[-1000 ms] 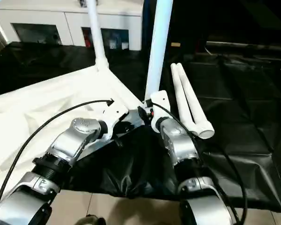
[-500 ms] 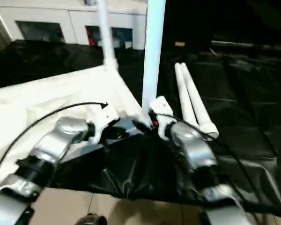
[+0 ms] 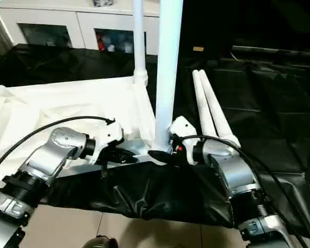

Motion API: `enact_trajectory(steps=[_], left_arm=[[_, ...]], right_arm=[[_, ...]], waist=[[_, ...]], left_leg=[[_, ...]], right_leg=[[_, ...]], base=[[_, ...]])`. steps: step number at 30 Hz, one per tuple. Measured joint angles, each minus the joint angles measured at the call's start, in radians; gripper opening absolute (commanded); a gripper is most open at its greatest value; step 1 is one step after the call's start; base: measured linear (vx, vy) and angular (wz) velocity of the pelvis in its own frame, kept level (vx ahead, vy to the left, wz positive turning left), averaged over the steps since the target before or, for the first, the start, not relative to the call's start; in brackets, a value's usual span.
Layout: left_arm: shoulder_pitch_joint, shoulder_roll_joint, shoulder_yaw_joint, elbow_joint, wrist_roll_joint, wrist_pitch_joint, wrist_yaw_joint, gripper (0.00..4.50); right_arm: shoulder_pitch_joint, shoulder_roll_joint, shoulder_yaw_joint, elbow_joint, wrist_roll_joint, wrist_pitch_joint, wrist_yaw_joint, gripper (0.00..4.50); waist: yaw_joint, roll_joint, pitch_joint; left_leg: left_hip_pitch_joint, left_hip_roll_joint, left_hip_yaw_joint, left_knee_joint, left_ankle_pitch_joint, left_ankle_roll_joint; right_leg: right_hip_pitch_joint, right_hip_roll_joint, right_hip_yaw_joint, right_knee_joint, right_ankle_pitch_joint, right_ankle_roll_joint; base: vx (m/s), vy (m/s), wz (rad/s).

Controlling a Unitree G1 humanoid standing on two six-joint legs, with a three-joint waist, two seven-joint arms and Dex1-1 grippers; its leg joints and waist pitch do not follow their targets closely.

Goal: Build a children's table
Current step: Rotate leg to tighten

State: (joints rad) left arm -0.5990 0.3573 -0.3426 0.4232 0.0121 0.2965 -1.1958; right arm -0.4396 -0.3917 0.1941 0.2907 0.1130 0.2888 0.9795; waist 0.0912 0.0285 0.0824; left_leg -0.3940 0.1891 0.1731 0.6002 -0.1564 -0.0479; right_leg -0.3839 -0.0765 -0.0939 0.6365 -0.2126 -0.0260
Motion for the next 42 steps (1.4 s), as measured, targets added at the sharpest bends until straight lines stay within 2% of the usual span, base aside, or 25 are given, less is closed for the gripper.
enact_trajectory(steps=[3, 9, 13, 17, 22, 23, 25, 31, 38, 42], left_arm=[[0.000, 0.002, 0.000, 0.000, -0.002, -0.002, -0.008, 0.00], [0.000, -0.001, 0.006, 0.011, -0.005, 0.000, 0.007, 0.00], [-0.021, -0.056, 0.025, 0.064, 0.030, 0.017, 0.136, 0.00], [-0.071, -0.178, 0.062, 0.124, 0.061, 0.111, 0.361, 0.00], [-0.077, -0.234, 0.074, 0.124, 0.069, 0.146, 0.479, 0.00], [-0.077, -0.237, 0.076, 0.124, 0.073, 0.146, 0.484, 0.00], [-0.077, -0.242, 0.079, 0.123, 0.080, 0.146, 0.486, 0.00], [-0.056, -0.216, 0.068, 0.089, 0.089, 0.130, 0.457, 0.00], [-0.033, -0.146, 0.050, 0.058, 0.069, 0.081, 0.328, 0.00], [-0.020, -0.085, 0.034, 0.037, 0.048, 0.045, 0.209, 0.00]], right_arm=[[0.006, 0.000, 0.002, -0.016, 0.001, 0.014, 0.001, 2.75], [0.011, 0.028, -0.001, -0.020, -0.002, 0.032, -0.030, 2.70], [-0.015, 0.125, -0.044, 0.071, -0.041, 0.016, -0.214, 2.70], [-0.128, 0.257, -0.127, 0.258, -0.068, 0.002, -0.516, 2.69], [-0.194, 0.314, -0.157, 0.368, -0.074, -0.038, -0.669, 2.69], [-0.201, 0.319, -0.161, 0.382, -0.077, -0.049, -0.676, 3.04], [-0.207, 0.327, -0.171, 0.398, -0.077, -0.065, -0.679, 3.39], [-0.215, 0.329, -0.165, 0.416, -0.085, -0.097, -0.626, 3.93], [-0.168, 0.251, -0.101, 0.364, -0.085, -0.137, -0.444, 3.93], [-0.097, 0.166, -0.053, 0.257, -0.074, -0.141, -0.268, 3.93]], waist=[[0.000, 0.000, 0.000], [0.000, 0.000, 0.000], [-0.008, 0.000, 0.000], [-0.027, 0.000, 0.000], [-0.032, 0.000, -0.001], [-0.032, 0.000, -0.001], [-0.032, 0.000, -0.001], [-0.037, 0.000, -0.001], [-0.028, 0.000, -0.001], [-0.010, 0.000, -0.001]], left_leg=[[0.000, 0.000, 0.000, 0.000, 0.000, 0.000], [0.000, 0.000, 0.000, 0.000, 0.000, 0.000], [0.002, 0.000, 0.000, 0.001, 0.000, 0.000], [0.003, 0.000, 0.001, 0.001, 0.000, -0.001], [0.003, 0.000, 0.001, -0.003, 0.000, 0.000], [0.002, 0.000, 0.001, -0.003, 0.000, 0.000], [0.001, 0.000, 0.001, -0.003, 0.000, 0.000], [0.001, 0.000, 0.002, -0.003, 0.000, 0.000], [0.000, 0.000, 0.002, -0.003, 0.000, 0.000], [0.000, 0.000, 0.002, -0.003, 0.001, 0.000]], right_leg=[[0.000, 0.000, 0.000, 0.000, 0.000, 0.000], [0.000, 0.000, 0.000, 0.000, 0.000, 0.000], [0.001, 0.000, 0.000, 0.000, 0.003, 0.000], [0.001, 0.000, 0.001, -0.001, 0.007, -0.001], [0.000, 0.000, 0.001, -0.004, 0.006, -0.001], [0.000, 0.000, 0.001, -0.005, 0.006, -0.001], [0.000, 0.000, 0.001, -0.006, 0.006, 0.000], [0.000, 0.001, 0.001, -0.007, 0.006, 0.000], [0.000, 0.001, 0.001, -0.007, 0.006, 0.000], [0.000, 0.000, 0.000, -0.007, 0.006, 0.000]], base=[[0.000, 0.000, 0.00], [0.000, 0.000, 0.00], [0.000, 0.000, 0.00], [0.000, 0.000, 0.00], [0.000, 0.000, 0.00], [0.000, 0.000, 0.00], [0.000, 0.000, 0.00], [0.000, 0.000, 0.00], [0.000, 0.000, 0.00], [0.000, 0.000, 0.00]])
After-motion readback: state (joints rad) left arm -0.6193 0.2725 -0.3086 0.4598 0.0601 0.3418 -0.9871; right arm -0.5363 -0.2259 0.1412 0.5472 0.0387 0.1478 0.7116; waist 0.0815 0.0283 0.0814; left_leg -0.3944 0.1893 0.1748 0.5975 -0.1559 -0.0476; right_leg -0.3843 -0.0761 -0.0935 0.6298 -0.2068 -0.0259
